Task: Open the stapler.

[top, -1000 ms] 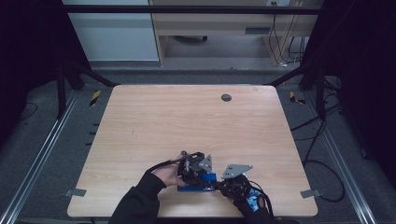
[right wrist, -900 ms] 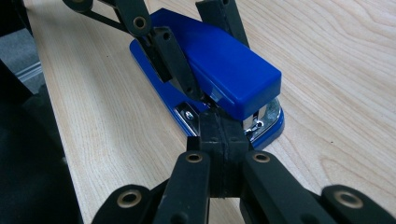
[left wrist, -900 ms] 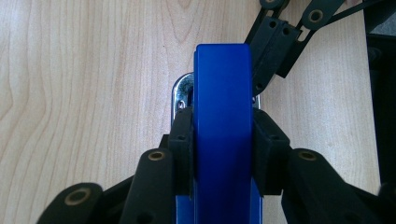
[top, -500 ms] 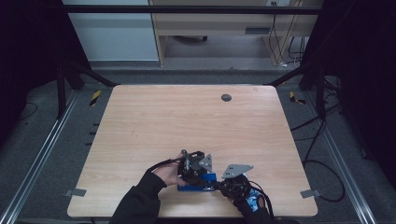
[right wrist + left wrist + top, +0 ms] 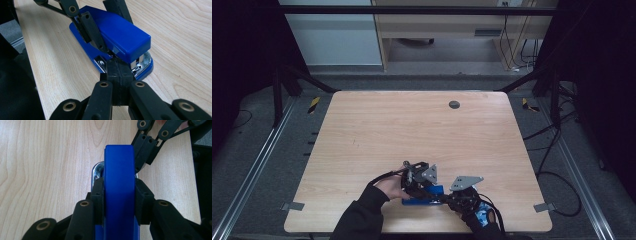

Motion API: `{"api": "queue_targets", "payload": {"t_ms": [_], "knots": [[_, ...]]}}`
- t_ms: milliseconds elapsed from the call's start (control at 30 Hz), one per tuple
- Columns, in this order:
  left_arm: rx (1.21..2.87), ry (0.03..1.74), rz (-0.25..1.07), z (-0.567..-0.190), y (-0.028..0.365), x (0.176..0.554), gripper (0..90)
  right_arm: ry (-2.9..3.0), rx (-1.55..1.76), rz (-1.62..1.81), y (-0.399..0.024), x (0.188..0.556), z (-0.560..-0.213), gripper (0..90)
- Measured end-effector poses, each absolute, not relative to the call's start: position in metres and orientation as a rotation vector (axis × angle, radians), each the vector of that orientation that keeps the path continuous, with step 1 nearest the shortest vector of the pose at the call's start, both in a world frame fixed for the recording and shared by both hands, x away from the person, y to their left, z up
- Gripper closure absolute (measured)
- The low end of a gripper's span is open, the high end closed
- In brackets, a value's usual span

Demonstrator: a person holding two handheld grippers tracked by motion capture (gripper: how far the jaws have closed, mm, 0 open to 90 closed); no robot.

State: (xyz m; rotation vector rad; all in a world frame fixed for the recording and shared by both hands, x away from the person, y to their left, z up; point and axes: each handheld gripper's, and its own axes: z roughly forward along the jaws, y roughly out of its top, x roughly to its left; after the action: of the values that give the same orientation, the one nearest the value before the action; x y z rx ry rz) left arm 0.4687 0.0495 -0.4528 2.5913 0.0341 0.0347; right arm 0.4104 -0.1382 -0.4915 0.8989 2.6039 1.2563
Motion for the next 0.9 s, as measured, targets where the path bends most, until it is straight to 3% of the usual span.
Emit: {"api": "queue_targets", "payload": {"t_ms": [467,900], "knots": [[2.573,0.029,0.039,-0.455,0.052,0.468,65.8,2.605,0.897,1.266,-0.137,0.41,-0.492,90.0],[2.693,-0.034,0.064,-0.448,0.039,0.47,63.6,2.59,0.87,1.214,-0.138,0.409,-0.489,90.0]]}}
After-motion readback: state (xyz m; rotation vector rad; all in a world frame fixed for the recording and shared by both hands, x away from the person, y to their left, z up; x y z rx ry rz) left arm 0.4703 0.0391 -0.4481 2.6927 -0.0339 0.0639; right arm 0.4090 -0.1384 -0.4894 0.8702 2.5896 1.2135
